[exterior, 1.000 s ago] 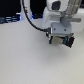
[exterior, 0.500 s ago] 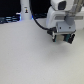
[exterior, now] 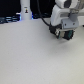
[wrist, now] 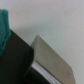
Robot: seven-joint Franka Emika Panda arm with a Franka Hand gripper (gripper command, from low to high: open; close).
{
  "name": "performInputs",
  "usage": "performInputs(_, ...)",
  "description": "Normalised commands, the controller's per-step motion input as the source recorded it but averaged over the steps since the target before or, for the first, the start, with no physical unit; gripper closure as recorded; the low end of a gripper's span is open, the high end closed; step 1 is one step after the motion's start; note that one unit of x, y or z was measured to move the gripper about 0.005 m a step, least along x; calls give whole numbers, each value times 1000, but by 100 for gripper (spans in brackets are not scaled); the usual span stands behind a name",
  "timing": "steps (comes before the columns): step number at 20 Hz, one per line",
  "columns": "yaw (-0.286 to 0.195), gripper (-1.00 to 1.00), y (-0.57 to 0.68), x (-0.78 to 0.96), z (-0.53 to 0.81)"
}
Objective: Open the kcup holder, insert the kcup into the holder, and close the kcup holder
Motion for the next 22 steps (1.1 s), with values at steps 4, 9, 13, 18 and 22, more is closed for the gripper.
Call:
performInputs(4, 54, -100, 436, -887, -21)
performInputs(9, 56, -100, 426, -891, -20)
performInputs(13, 77, -100, 463, -694, 23)
performInputs(18, 94, -100, 340, -174, 630)
performInputs(22, 43, -100, 195, 60, 999)
